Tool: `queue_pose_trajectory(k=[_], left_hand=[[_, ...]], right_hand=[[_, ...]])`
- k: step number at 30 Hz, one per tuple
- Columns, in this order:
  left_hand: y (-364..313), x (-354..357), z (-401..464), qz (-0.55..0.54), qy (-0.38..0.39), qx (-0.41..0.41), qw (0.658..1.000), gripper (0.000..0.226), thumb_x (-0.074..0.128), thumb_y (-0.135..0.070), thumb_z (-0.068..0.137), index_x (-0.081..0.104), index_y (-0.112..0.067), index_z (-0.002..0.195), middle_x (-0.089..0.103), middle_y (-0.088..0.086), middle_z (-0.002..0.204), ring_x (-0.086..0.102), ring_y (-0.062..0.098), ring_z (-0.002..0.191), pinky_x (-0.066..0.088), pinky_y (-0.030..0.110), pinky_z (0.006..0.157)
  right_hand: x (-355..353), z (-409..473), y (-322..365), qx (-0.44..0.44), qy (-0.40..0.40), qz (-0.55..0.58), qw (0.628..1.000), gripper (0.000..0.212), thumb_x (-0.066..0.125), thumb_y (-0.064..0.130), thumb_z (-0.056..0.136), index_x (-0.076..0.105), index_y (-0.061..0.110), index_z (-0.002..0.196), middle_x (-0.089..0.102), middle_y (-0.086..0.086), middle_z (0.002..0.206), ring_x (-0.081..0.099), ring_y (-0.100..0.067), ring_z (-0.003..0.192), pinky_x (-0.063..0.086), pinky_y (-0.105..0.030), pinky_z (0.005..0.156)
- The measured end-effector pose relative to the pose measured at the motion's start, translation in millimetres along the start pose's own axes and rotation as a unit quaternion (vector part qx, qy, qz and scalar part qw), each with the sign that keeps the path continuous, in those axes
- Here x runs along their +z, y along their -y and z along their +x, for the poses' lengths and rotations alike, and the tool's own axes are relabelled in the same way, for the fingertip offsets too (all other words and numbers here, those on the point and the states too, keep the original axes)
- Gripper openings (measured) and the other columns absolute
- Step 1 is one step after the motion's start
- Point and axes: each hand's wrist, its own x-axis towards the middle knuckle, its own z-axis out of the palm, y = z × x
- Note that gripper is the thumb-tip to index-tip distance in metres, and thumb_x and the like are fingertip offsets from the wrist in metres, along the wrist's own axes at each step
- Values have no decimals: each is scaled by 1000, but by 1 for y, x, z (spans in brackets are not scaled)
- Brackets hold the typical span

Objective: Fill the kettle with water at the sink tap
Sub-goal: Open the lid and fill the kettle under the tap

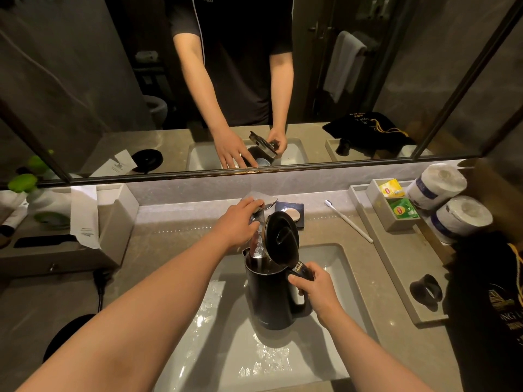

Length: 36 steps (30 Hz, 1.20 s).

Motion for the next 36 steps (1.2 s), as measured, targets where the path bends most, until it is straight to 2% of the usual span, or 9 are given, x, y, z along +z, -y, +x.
queue_pose_trajectory(k=[12, 19, 27, 32, 36], left_hand=[[1, -1, -2, 5, 16, -14, 1000, 63, 56, -27, 88, 29, -33, 145, 26, -3, 157, 38, 28, 133, 36, 43, 106], [-1, -3, -4, 8, 20, -16, 1000, 63, 55, -26, 89, 29, -32, 146, 24, -3, 157, 37, 28, 133, 36, 44, 107], [-2, -5, -5, -1, 28, -18, 999, 66, 56, -24, 88, 27, -32, 147, 21, -3, 159, 37, 28, 134, 35, 43, 107], [-3, -6, -5, -1, 34, -17, 999, 66, 56, -23, 88, 27, -32, 147, 20, -2, 159, 36, 29, 135, 33, 43, 108], [-4, -7, -7, 2, 38, -25, 999, 66, 55, -24, 89, 25, -33, 147, 18, -2, 160, 32, 30, 137, 31, 44, 109]], right_hand=[[0, 0, -5, 15, -11, 10, 1000, 13, 75, 9, 80, 62, 12, 81, 62, -6, 77, 56, -24, 69, 48, -32, 60], [2, 0, -7, 17, -12, 15, 1000, 12, 74, 9, 82, 62, 12, 84, 63, -6, 80, 58, -26, 75, 48, -33, 64], [4, -2, -11, 23, -11, 13, 1000, 12, 74, 9, 82, 63, 11, 88, 63, -5, 82, 59, -24, 74, 49, -31, 62], [4, -1, -13, 23, -12, 5, 1000, 18, 73, 9, 83, 63, 2, 95, 63, -9, 82, 58, -25, 73, 49, -32, 63], [5, -1, -13, 27, -11, 6, 1000, 16, 73, 10, 83, 64, 7, 95, 63, -6, 84, 58, -25, 75, 49, -32, 64]])
